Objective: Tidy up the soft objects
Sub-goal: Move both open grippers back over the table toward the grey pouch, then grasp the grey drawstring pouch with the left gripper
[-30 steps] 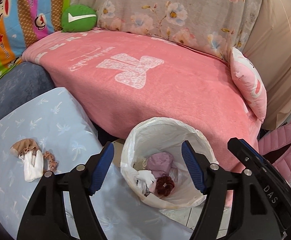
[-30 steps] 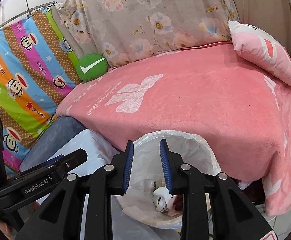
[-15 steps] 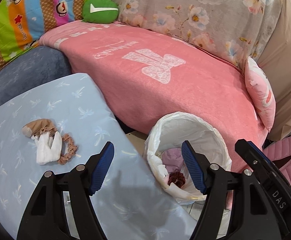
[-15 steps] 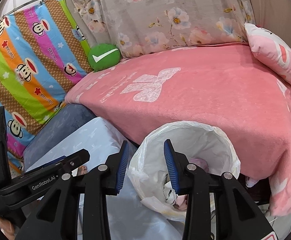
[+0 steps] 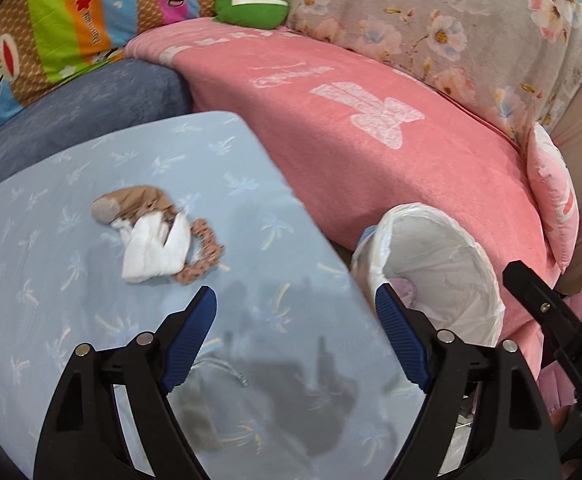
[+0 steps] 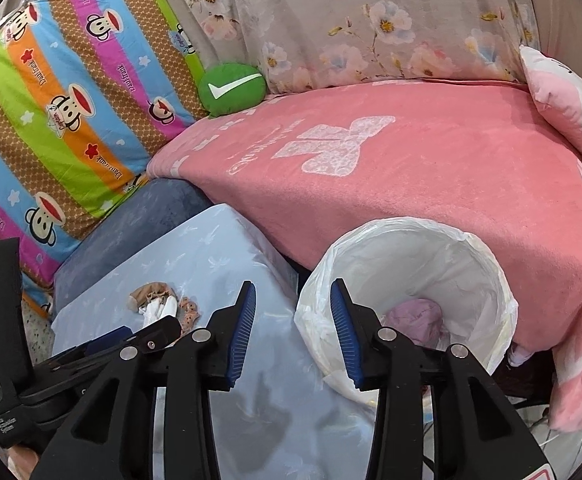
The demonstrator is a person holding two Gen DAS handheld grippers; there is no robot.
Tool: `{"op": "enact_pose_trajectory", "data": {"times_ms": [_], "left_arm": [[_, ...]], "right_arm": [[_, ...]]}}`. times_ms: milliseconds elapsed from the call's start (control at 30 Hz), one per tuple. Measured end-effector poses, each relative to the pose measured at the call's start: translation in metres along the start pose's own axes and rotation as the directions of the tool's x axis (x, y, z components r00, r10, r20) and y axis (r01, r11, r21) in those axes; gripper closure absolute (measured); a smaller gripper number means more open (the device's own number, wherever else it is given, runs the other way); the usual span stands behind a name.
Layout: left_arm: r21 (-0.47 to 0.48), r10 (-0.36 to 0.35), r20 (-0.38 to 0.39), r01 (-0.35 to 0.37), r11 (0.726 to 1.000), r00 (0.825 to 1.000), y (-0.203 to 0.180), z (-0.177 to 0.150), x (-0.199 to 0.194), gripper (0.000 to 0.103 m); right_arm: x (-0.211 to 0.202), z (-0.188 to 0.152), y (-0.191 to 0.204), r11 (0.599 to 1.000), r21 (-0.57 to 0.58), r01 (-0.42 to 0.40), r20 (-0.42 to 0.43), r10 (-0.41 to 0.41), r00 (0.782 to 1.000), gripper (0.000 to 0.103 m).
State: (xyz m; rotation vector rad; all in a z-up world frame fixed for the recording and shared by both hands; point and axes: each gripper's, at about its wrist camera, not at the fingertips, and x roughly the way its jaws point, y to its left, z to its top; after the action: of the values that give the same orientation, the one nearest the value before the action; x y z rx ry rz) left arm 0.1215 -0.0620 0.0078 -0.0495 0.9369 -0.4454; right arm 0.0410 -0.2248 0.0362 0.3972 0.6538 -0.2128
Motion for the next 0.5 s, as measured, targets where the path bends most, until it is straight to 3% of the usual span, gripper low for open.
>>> {"op": "enact_pose_trajectory", "data": {"times_ms": [233, 500], "left_arm": [[-0.062, 0.074, -0.054, -0.078, 0.995, 0.996, 0.04, -0.026, 0.01, 0.019], [-0.109, 0.145, -0.163, -0.163, 0.981, 0.976, 0.083, -0.065, 0.032, 0.018]], "right_arm": [[0.013, -0.017, 0.023, 0.999, -0.034, -0.017, -0.051, 0.015, 0.999, 0.061], [0.031, -0.035, 0.045, 0.997, -0.071, -0.04, -0.113, 0.032, 0.993, 0.06]]}}
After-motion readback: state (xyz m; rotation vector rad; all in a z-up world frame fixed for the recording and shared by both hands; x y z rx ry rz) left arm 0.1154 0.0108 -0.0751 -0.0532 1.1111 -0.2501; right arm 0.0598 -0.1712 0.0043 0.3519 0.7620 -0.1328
